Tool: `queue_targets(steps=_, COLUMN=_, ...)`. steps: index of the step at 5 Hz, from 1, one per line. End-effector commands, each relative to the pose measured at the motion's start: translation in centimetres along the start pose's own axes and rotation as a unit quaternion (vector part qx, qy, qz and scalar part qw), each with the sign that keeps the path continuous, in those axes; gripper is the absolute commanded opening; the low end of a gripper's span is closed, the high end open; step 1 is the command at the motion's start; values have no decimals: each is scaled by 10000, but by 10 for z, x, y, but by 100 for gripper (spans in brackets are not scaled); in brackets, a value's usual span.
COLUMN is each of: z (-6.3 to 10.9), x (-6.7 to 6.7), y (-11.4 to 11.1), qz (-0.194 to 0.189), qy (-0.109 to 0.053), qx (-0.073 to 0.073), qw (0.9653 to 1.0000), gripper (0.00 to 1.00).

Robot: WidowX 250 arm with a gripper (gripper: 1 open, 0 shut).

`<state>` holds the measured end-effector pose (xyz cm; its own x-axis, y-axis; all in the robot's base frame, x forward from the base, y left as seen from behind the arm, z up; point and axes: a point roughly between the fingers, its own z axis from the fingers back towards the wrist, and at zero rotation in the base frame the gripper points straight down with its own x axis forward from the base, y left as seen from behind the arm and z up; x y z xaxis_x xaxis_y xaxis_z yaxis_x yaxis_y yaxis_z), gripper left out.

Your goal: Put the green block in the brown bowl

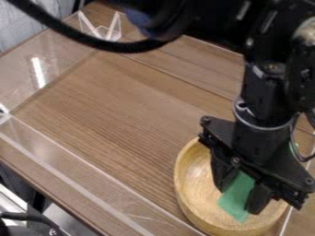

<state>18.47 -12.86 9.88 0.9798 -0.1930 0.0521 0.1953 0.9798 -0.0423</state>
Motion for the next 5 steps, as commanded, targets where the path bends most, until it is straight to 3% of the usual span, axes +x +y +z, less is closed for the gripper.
queue_targets(steps=1, z=7, x=1, y=5, qz=83, qy=-189, qx=-66, qw=9998, gripper=0)
queue_targets(steps=5, z=0, x=1, y=26, qz=430, qy=-230, qx=-159, qw=9987, gripper=0)
